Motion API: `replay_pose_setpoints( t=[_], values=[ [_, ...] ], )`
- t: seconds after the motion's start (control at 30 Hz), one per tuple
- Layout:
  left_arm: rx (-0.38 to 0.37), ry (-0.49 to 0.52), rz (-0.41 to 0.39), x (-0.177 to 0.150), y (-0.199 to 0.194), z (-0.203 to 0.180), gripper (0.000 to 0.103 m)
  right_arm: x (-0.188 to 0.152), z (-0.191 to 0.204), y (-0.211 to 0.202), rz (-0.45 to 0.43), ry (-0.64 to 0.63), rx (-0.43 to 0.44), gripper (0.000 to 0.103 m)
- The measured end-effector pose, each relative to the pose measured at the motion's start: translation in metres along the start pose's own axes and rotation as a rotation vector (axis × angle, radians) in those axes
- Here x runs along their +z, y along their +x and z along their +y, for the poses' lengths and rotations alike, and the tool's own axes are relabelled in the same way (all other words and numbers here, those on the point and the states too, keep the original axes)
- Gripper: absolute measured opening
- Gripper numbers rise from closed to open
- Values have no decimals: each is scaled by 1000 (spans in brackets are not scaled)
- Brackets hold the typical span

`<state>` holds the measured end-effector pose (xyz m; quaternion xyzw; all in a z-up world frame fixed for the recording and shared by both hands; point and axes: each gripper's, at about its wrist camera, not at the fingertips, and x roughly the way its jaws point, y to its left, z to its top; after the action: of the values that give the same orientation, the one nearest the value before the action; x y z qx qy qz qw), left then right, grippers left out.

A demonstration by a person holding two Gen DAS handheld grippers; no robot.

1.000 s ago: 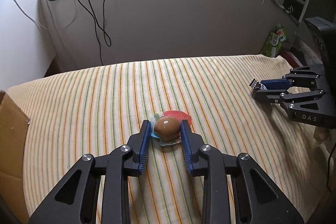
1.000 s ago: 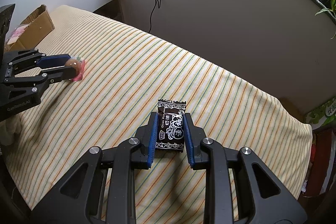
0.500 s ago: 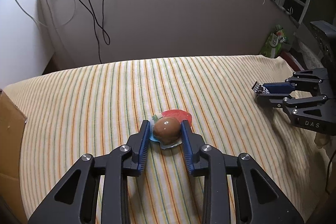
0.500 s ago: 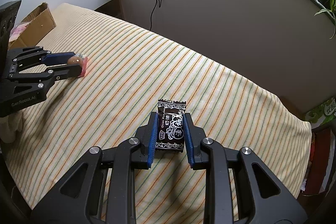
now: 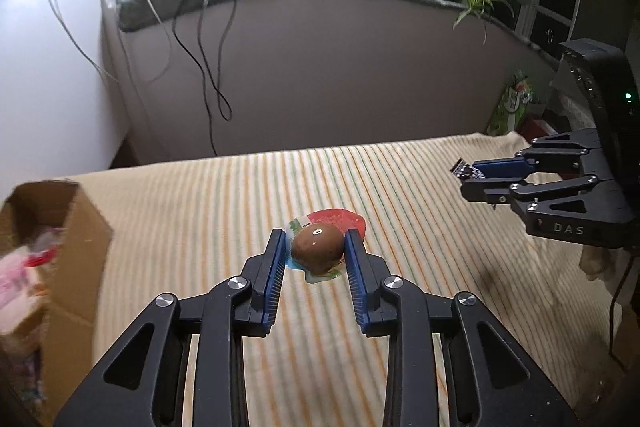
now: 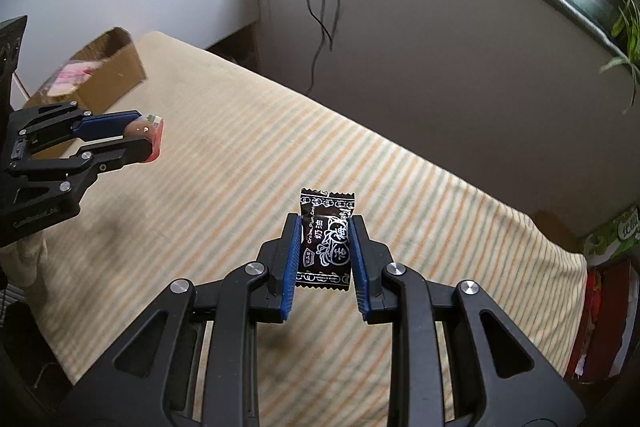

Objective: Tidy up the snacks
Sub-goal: 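Lift the chocolate egg and black candy and carry both to the box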

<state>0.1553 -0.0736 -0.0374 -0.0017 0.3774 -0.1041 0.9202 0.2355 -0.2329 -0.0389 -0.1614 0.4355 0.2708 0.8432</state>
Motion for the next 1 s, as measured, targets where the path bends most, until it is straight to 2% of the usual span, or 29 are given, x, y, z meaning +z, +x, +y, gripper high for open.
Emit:
replay_pose_setpoints(
  t=[0.43, 0.7, 1.0],
  values=[
    [90, -47, -101, -21, -75, 56, 28, 44, 90, -15, -82, -92, 73, 25],
    [164, -108, -131, -42, -108, 101, 28, 73, 159, -13, -116, -177, 126, 25],
    [245, -185, -142, -63, -134, 152, 28, 104, 218, 4, -122, -264, 183, 25]
  ],
)
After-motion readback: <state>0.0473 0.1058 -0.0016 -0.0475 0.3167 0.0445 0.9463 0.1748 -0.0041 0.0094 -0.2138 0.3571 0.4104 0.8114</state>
